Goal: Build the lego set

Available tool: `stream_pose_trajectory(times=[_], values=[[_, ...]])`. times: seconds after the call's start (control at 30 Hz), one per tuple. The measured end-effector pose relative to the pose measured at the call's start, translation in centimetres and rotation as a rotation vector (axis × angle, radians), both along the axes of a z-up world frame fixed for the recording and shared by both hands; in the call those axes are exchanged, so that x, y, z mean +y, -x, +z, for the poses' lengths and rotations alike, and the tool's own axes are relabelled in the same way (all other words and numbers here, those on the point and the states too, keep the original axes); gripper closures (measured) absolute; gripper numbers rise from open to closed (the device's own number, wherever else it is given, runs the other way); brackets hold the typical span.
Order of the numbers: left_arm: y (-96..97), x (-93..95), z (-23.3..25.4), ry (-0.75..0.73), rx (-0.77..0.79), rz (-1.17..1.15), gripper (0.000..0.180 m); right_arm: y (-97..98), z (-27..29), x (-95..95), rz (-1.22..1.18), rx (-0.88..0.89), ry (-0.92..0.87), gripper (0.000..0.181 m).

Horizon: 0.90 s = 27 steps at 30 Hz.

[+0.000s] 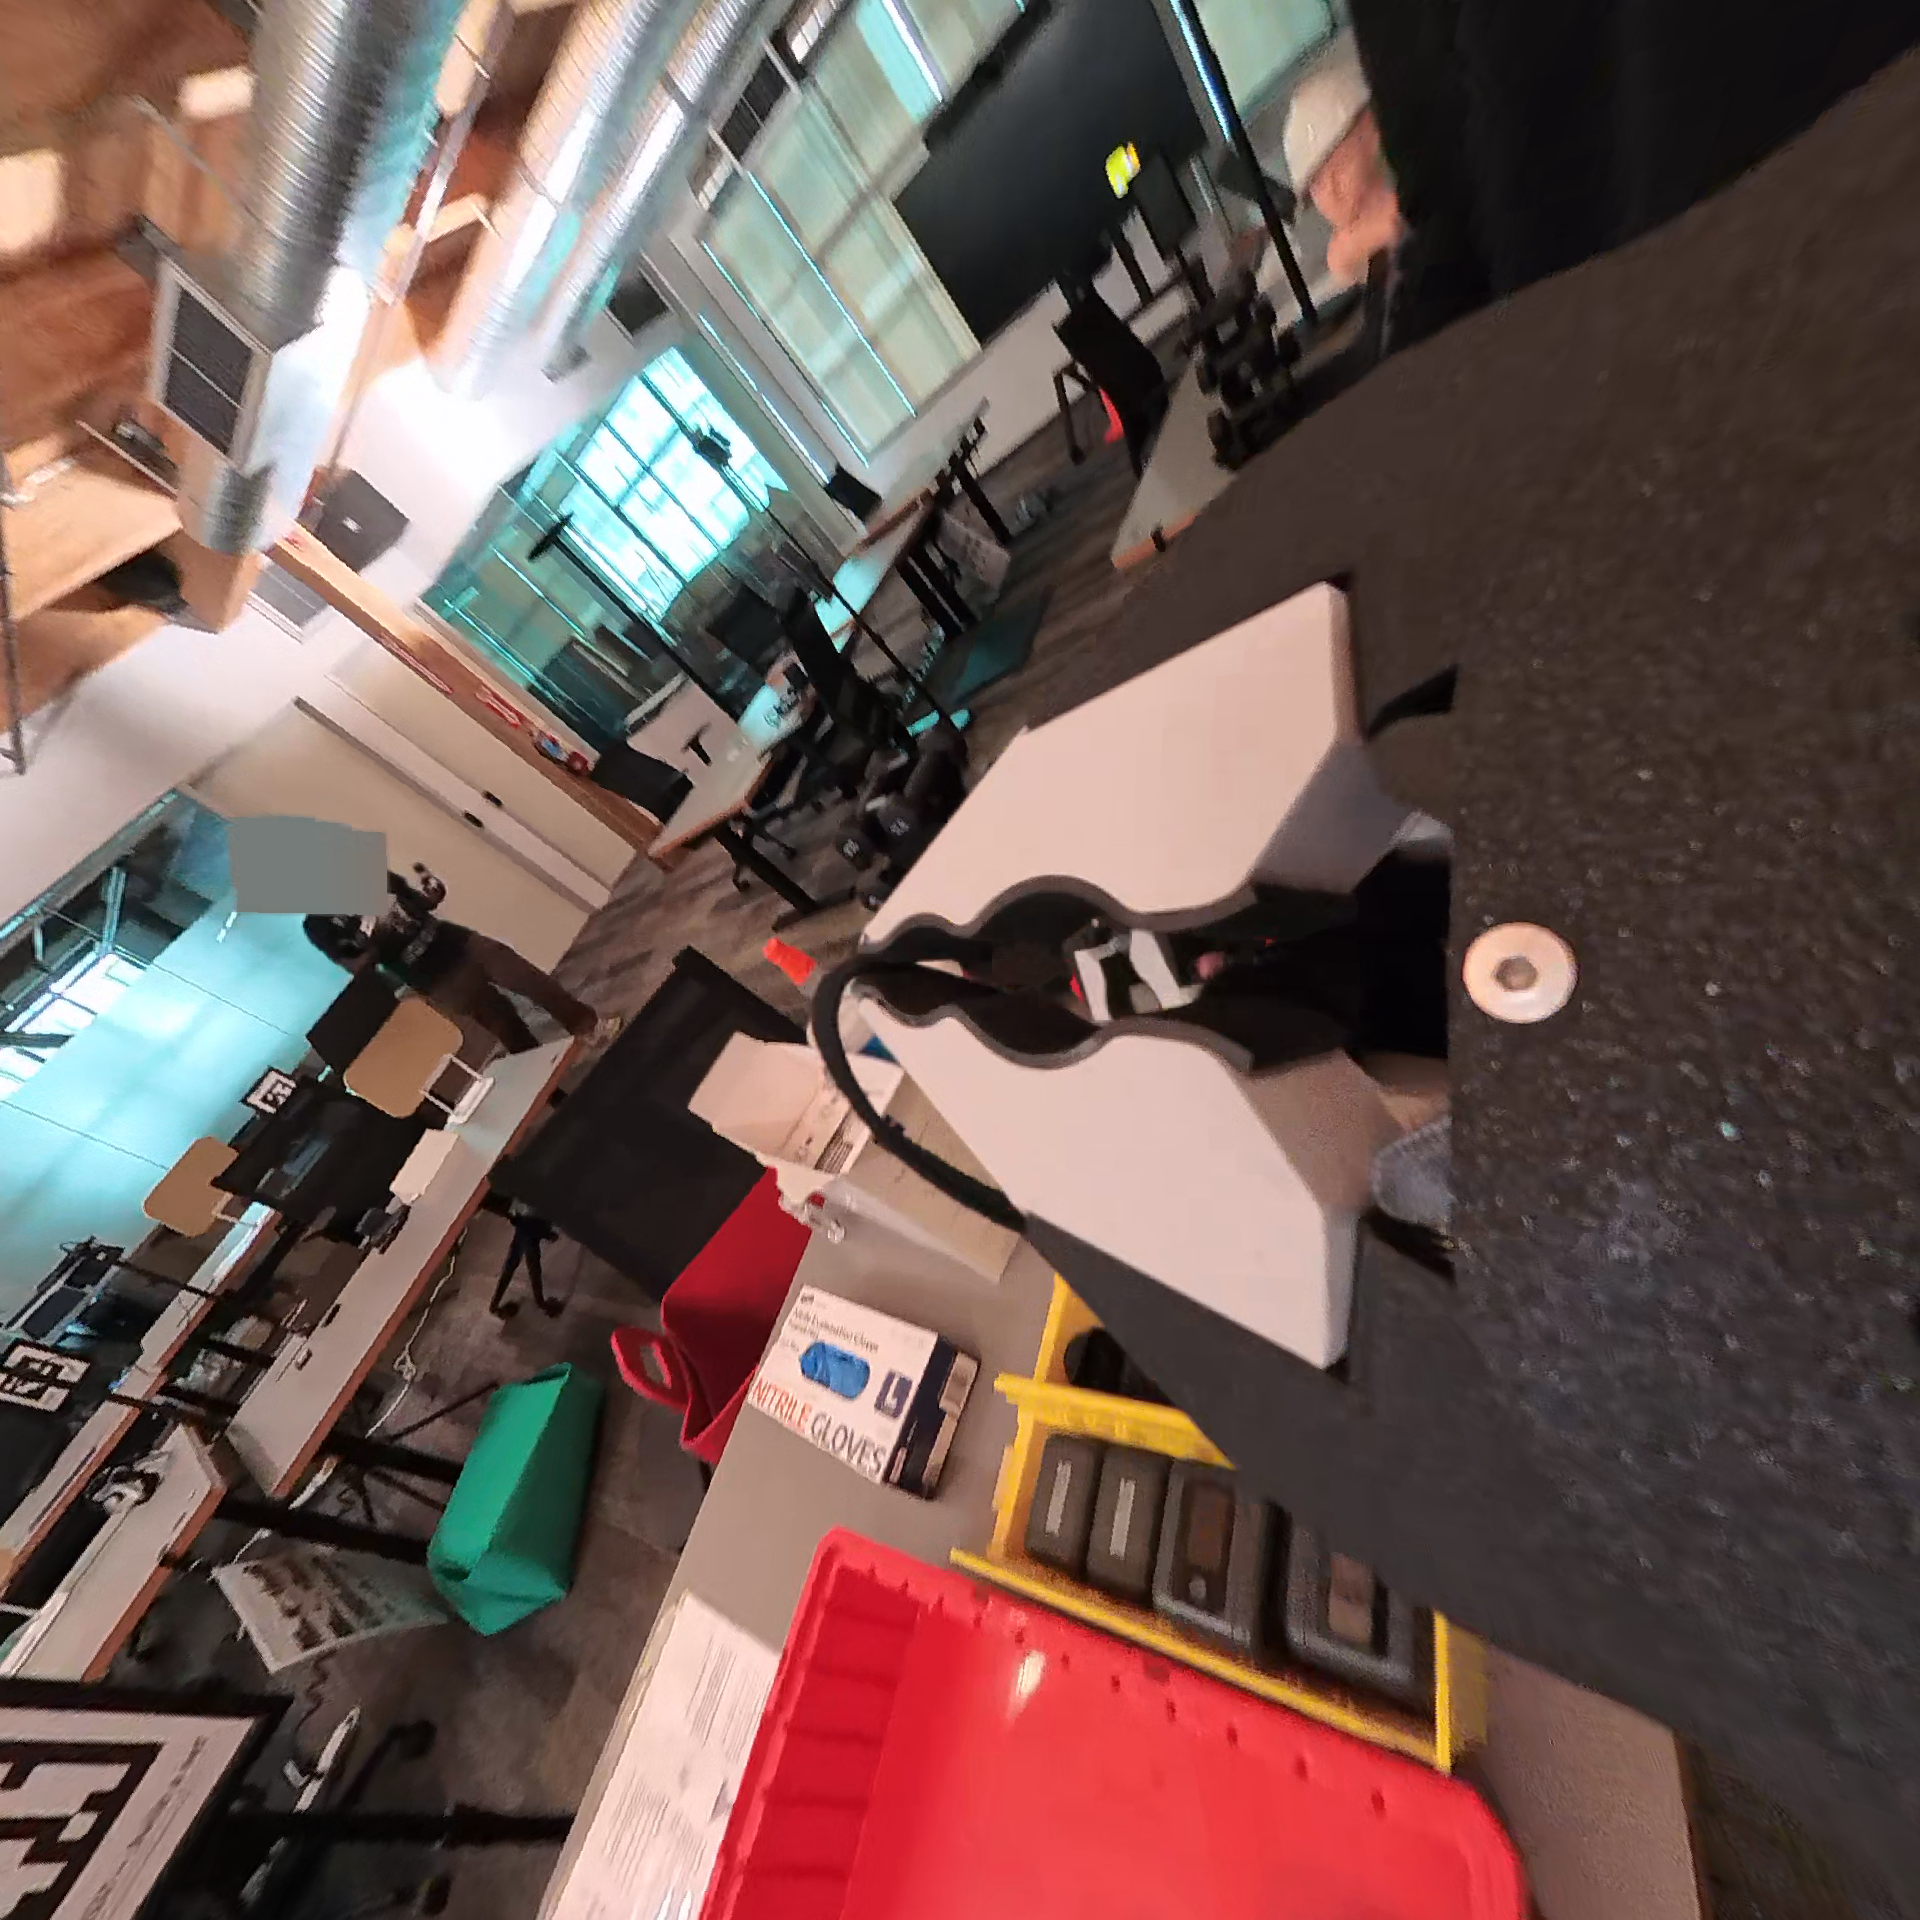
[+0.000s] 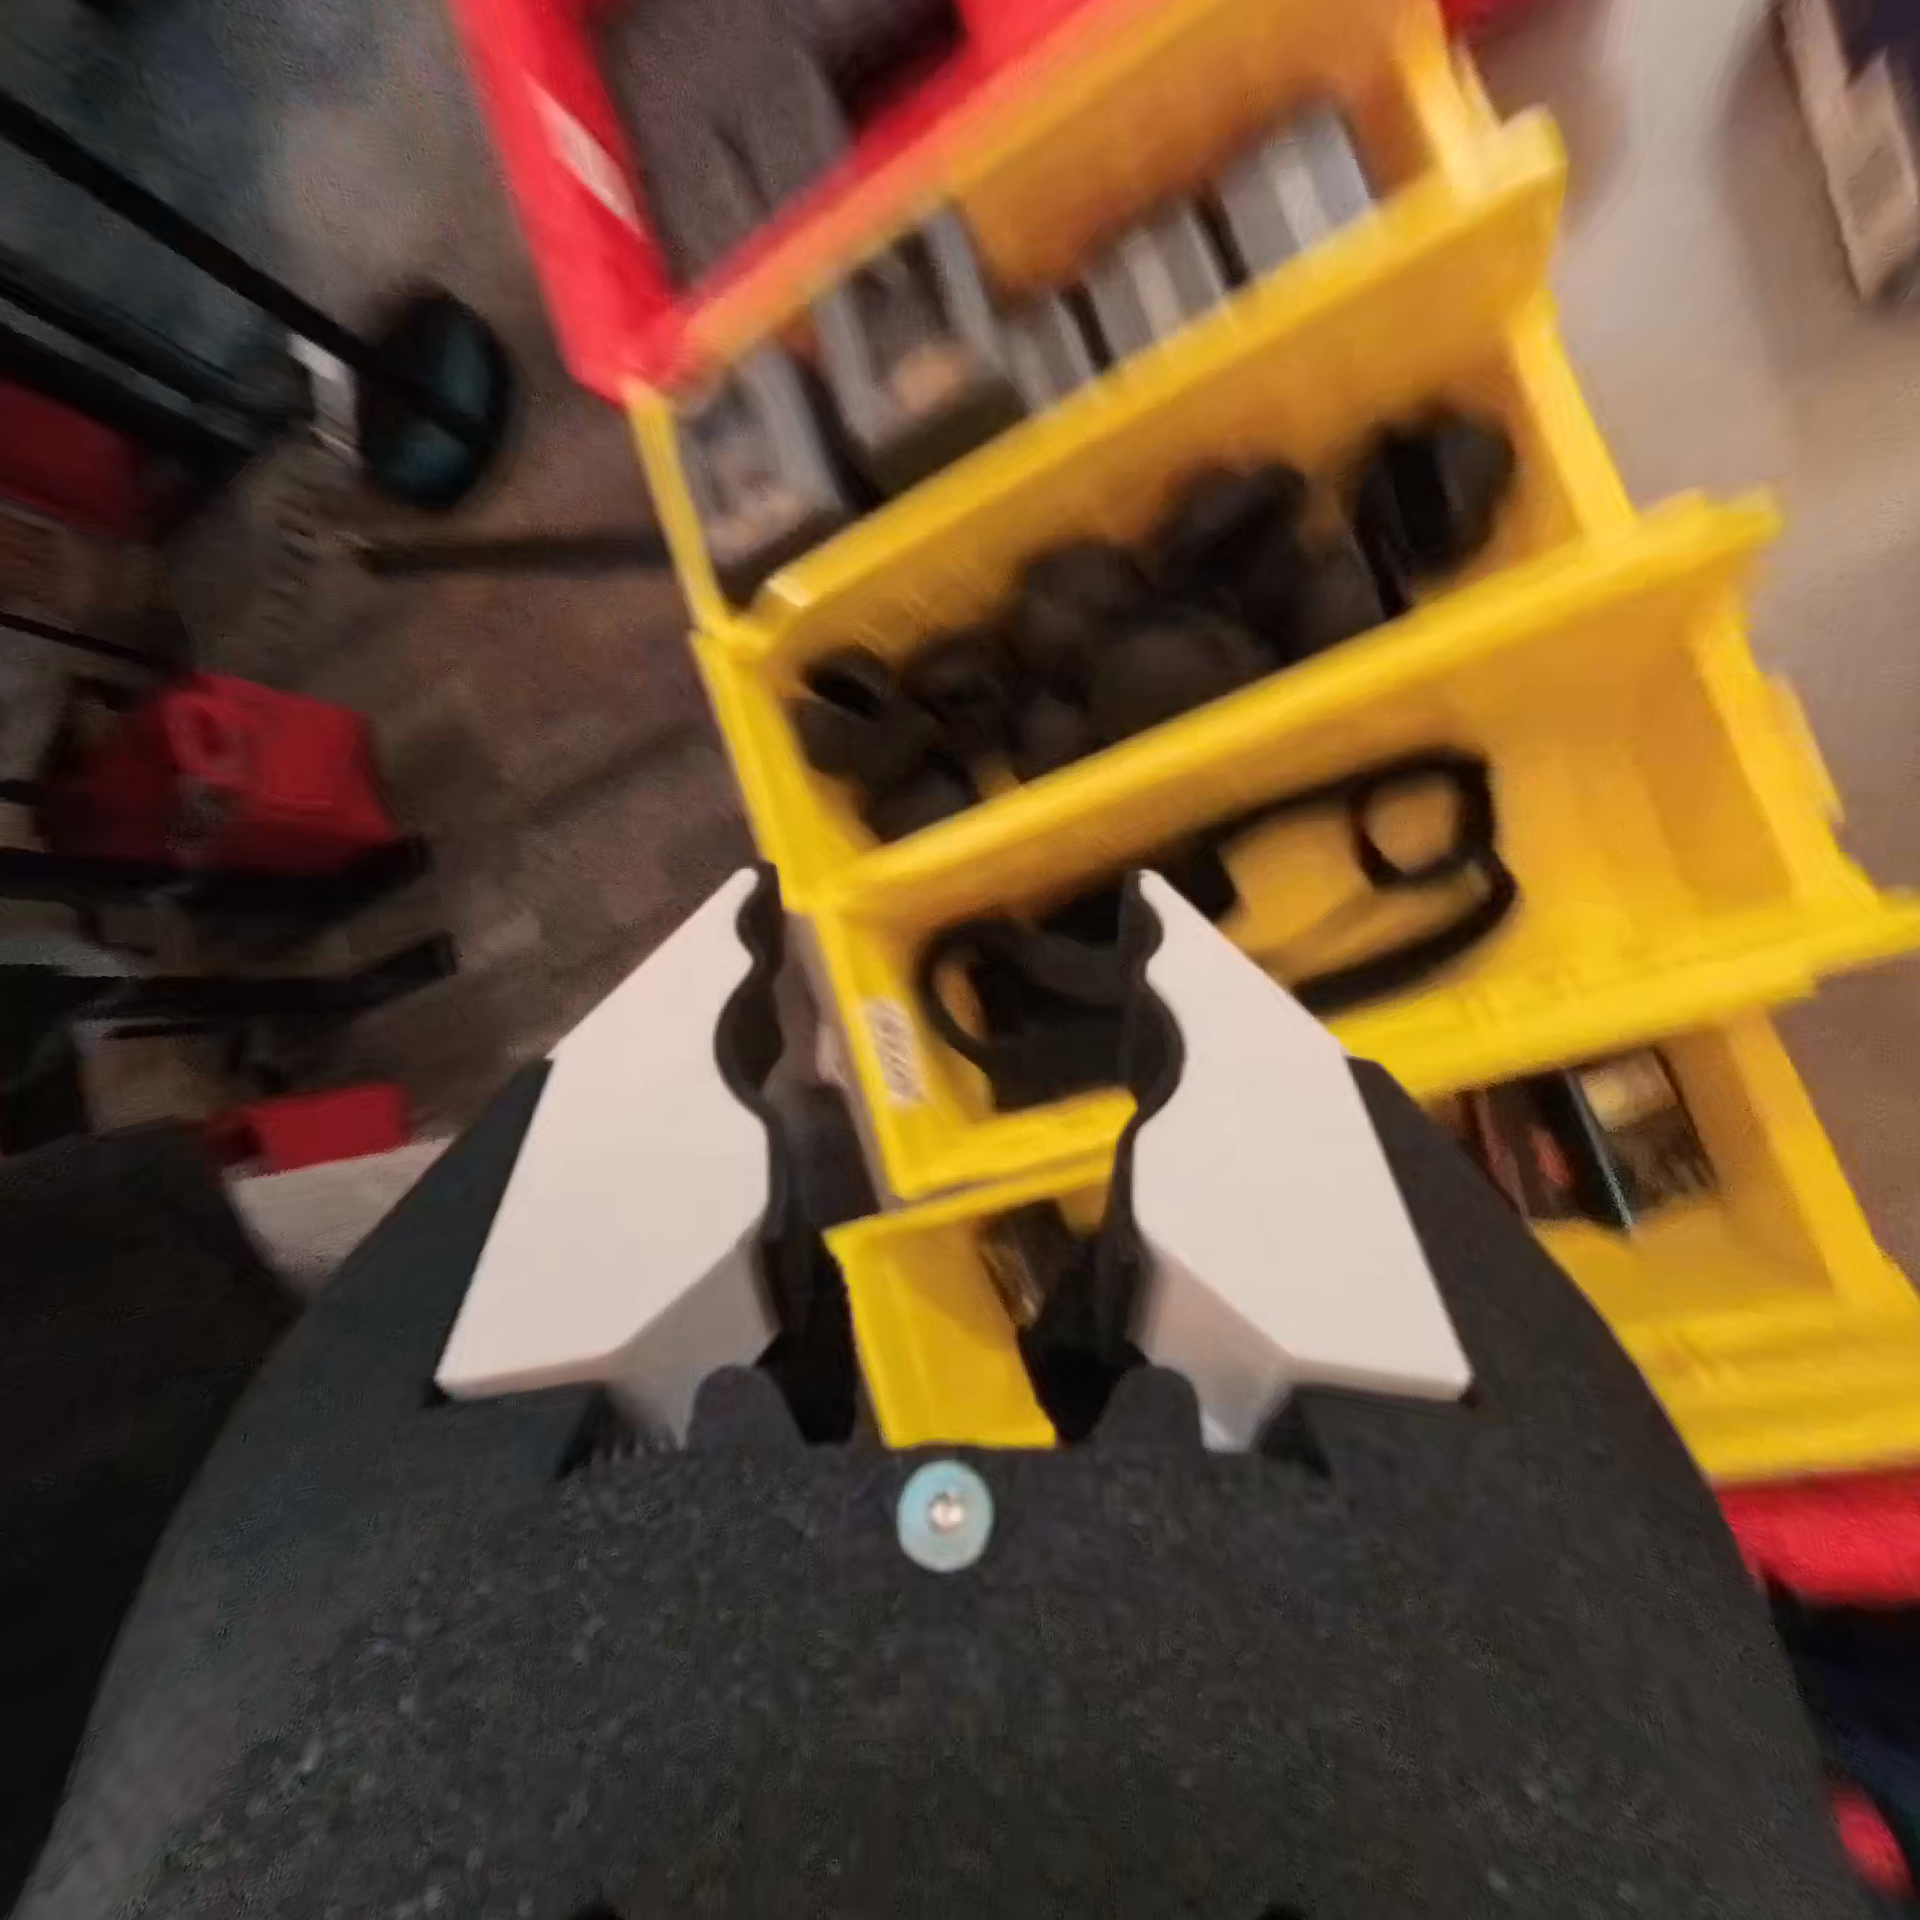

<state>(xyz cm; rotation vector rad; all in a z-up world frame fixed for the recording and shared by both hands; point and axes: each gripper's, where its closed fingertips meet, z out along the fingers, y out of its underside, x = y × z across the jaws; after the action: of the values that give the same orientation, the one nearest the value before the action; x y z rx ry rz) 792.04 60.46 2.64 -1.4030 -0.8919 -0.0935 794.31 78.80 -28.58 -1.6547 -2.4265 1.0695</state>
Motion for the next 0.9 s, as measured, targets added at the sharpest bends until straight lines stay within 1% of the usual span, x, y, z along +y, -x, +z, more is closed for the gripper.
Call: stream_pose_trajectory(times=[0.03, 0.1, 0.13, 0.17, 0.23, 0.37, 0.47, 0.5, 0.53, 0.57, 0.63, 0.7, 0.73, 0.77, 0.8, 0.9], values=[[0.0, 0.1, 0.0, -0.026, -0.022, -0.005, 0.18, -0.4, 4.2, -3.0, 0.068, 0.108, 0.141, 0.118], [-0.2, 0.5, -0.2, -0.076, -0.062, -0.026, 0.18, -2.3, 12.6, -8.6, 0.219, 0.295, 0.404, 0.118], [-0.4, 0.9, -0.1, -0.104, -0.076, -0.039, 0.18, -3.3, 16.1, -10.7, 0.278, 0.368, 0.506, 0.119], [-0.5, 1.2, -0.1, -0.129, -0.086, -0.054, 0.18, -3.8, 18.6, -12.2, 0.309, 0.421, 0.568, 0.121], [-0.9, 1.8, 0.2, -0.176, -0.098, -0.092, 0.18, -3.6, 21.1, -14.0, 0.331, 0.484, 0.601, 0.123], [-2.3, 2.7, 1.0, -0.235, -0.099, -0.17, 0.18, -2.1, 22.9, -15.7, 0.367, 0.483, 0.696, 0.127], [-3.2, 2.9, 1.1, -0.248, -0.094, -0.212, 0.18, -2.9, 24.6, -16.7, 0.438, 0.466, 0.783, 0.141], [-3.5, 2.9, 1.0, -0.255, -0.101, -0.225, 0.18, -3.2, 24.8, -16.8, 0.465, 0.459, 0.78, 0.165], [-3.6, 2.8, 0.7, -0.256, -0.105, -0.223, 0.18, -3.6, 24.9, -16.7, 0.485, 0.46, 0.775, 0.179], [-3.6, 2.5, 0.3, -0.253, -0.109, -0.212, 0.18, -3.8, 25.1, -16.7, 0.489, 0.452, 0.781, 0.18], [-3.6, 1.7, -1.0, -0.241, -0.128, -0.189, 0.18, -4.5, 25.1, -16.7, 0.515, 0.372, 0.809, 0.179], [-3.8, 0.9, -2.8, -0.242, -0.169, -0.186, 0.179, -4.6, 24.3, -16.3, 0.482, 0.313, 0.809, 0.179], [-4.1, 0.6, -3.8, -0.246, -0.194, -0.192, 0.174, -4.6, 24.1, -16.2, 0.465, 0.277, 0.823, 0.18], [-4.4, 0.3, -4.9, -0.242, -0.22, -0.192, 0.159, -4.5, 23.8, -16.0, 0.445, 0.234, 0.837, 0.18], [-4.6, 0.1, -6.1, -0.232, -0.244, -0.185, 0.149, -4.5, 23.5, -15.9, 0.434, 0.193, 0.853, 0.18], [-6.0, -0.8, -8.8, -0.235, -0.293, -0.184, 0.146, -4.9, 23.1, -15.7, 0.424, 0.136, 0.901, 0.18]])
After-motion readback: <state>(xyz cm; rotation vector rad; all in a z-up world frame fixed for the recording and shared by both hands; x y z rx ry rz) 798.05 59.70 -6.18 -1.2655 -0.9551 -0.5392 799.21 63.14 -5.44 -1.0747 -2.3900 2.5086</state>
